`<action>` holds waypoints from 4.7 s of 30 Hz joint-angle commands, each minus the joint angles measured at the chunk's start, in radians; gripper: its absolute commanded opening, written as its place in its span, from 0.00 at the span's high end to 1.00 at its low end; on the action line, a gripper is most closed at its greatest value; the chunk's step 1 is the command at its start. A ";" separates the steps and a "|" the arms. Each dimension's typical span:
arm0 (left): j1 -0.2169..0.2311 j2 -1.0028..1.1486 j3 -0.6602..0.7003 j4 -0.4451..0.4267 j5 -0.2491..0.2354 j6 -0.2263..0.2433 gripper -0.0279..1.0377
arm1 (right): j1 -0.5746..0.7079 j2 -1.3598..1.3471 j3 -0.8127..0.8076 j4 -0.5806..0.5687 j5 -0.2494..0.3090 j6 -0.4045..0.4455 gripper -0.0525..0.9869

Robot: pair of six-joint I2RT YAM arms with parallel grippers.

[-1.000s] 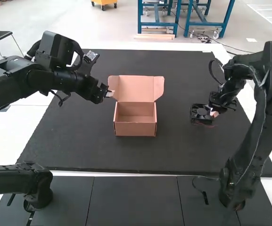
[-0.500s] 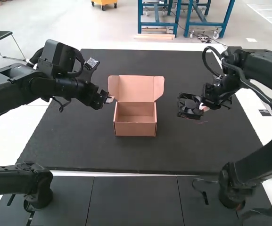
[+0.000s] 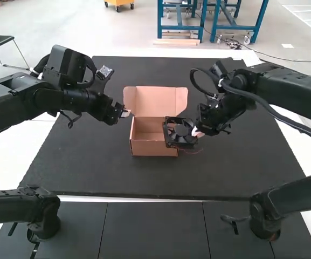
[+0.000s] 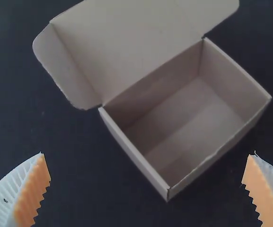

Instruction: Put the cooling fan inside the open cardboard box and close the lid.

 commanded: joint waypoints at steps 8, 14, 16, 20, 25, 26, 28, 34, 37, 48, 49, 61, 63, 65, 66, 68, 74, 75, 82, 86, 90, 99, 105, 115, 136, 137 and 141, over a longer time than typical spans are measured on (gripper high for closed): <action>0.009 -0.019 0.009 0.019 0.015 -0.032 0.07 | 0.103 0.086 0.028 0.076 -0.019 0.077 0.97; 0.009 -0.020 0.009 0.039 0.015 -0.030 0.07 | 0.179 0.185 0.086 0.094 -0.004 0.079 0.97; 0.010 -0.019 0.009 0.041 0.015 -0.030 0.07 | 0.196 0.218 0.115 0.103 0.005 0.079 0.97; 0.009 -0.020 0.008 0.050 0.015 -0.030 0.07 | 0.208 0.278 0.169 0.117 0.033 0.096 0.97; 0.009 -0.020 0.006 0.064 0.015 -0.032 0.07 | 0.210 0.335 0.227 0.131 0.116 0.113 0.97; 0.009 -0.020 0.008 0.065 0.015 -0.030 0.07 | 0.208 0.346 0.236 0.133 0.134 0.113 0.97; 0.009 -0.020 0.009 0.067 0.015 -0.030 0.07 | 0.210 0.366 0.258 0.136 0.159 0.116 0.97; 0.009 -0.022 0.008 0.070 0.015 -0.030 0.07 | 0.207 0.427 0.299 0.159 0.189 0.124 0.97; 0.009 -0.027 0.005 0.076 0.015 -0.030 0.07 | 0.204 0.459 0.316 0.174 0.199 0.125 0.97; 0.009 -0.051 0.000 0.076 0.015 -0.032 0.07 | 0.185 0.544 0.396 0.195 0.265 0.130 0.97; 0.009 -0.054 -0.001 0.074 0.015 -0.032 0.07 | 0.182 0.548 0.400 0.199 0.268 0.130 0.97; 0.009 -0.083 -0.007 0.064 0.015 -0.033 0.07 | 0.161 0.585 0.419 0.208 0.295 0.124 0.97; 0.009 -0.082 -0.007 0.065 0.015 -0.033 0.07 | 0.161 0.590 0.413 0.209 0.295 0.119 0.97; 0.009 -0.083 -0.004 0.070 0.015 -0.033 0.07 | 0.161 0.596 0.405 0.211 0.295 0.117 0.97; 0.009 -0.083 -0.004 0.071 0.015 -0.033 0.07 | 0.161 0.597 0.402 0.212 0.298 0.116 0.97; 0.009 -0.083 -0.001 0.071 0.015 -0.033 0.07 | 0.161 0.603 0.393 0.212 0.298 0.111 0.97; 0.009 -0.088 0.000 0.071 0.015 -0.033 0.07 | 0.161 0.613 0.361 0.214 0.298 0.100 0.97; 0.009 -0.089 -0.001 0.073 0.015 -0.035 0.07 | 0.161 0.616 0.357 0.214 0.298 0.097 0.97; 0.010 -0.091 -0.001 0.083 0.016 -0.035 0.07 | 0.161 0.623 0.341 0.215 0.298 0.088 0.97; 0.009 -0.091 -0.001 0.088 0.015 -0.036 0.07 | 0.161 0.634 0.345 0.228 0.282 0.081 0.85; 0.009 -0.091 -0.003 0.096 0.015 -0.050 0.07 | 0.161 0.637 0.367 0.225 0.262 0.065 0.70; 0.016 -0.086 0.000 0.117 0.001 -0.076 0.07 | 0.159 0.637 0.459 0.217 0.236 0.035 0.43; 0.104 -0.042 0.000 0.143 -0.037 -0.076 0.07 | 0.158 0.631 0.638 0.137 0.111 -0.077 0.34; 0.260 0.092 0.031 0.191 -0.094 -0.070 0.07 | 0.073 0.475 0.565 0.067 0.315 -0.415 0.30; 0.265 0.363 0.083 0.341 -0.206 -0.070 0.07 | -0.063 0.340 0.153 0.651 0.331 -0.441 0.31; 0.265 0.374 0.086 0.344 -0.209 -0.070 0.07 | -0.063 0.341 0.144 0.662 0.329 -0.436 0.31; 0.265 0.415 0.097 0.361 -0.225 -0.070 0.07 | -0.066 0.343 0.110 0.709 0.309 -0.409 0.30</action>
